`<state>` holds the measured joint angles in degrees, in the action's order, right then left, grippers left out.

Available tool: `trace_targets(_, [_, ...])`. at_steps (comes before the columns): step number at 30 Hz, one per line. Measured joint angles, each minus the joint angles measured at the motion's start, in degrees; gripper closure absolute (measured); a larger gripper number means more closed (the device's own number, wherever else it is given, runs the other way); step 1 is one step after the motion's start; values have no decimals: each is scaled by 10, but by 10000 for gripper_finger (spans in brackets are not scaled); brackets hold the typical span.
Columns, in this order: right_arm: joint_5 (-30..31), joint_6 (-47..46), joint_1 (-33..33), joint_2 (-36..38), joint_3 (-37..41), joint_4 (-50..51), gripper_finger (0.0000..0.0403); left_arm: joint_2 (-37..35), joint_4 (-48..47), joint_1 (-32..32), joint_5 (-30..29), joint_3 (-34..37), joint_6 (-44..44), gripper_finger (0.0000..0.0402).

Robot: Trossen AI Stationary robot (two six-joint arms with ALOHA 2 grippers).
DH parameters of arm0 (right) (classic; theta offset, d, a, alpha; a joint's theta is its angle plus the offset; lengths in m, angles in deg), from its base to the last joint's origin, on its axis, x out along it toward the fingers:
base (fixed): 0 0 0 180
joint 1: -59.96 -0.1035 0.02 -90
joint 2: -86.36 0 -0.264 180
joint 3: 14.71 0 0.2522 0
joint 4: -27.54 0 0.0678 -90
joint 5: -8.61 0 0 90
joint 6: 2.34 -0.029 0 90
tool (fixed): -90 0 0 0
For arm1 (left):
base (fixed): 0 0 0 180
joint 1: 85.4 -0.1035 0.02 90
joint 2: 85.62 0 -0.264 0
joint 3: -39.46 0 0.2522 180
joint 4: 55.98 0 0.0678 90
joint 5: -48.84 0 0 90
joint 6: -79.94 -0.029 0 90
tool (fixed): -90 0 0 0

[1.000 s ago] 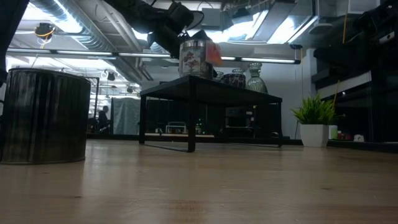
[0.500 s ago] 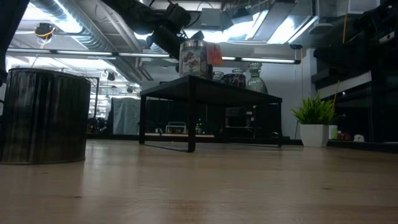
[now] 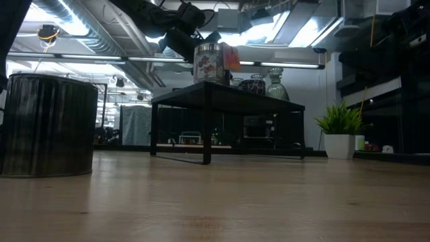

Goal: Pick & Place candle stick holders
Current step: Put the green glass candle holder on the shelf aligned with the green glass candle holders

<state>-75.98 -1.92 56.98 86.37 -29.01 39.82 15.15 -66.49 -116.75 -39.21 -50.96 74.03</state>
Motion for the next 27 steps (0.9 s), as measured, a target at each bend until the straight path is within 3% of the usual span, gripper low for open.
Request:
trace_targets(17, [0, 0, 0, 0, 0, 0, 402, 10, 34, -3, 23, 0, -23, 400])
trace_targets(27, [0, 0, 0, 0, 0, 0, 402, 5, 62, -3, 0, 0, -39, 400])
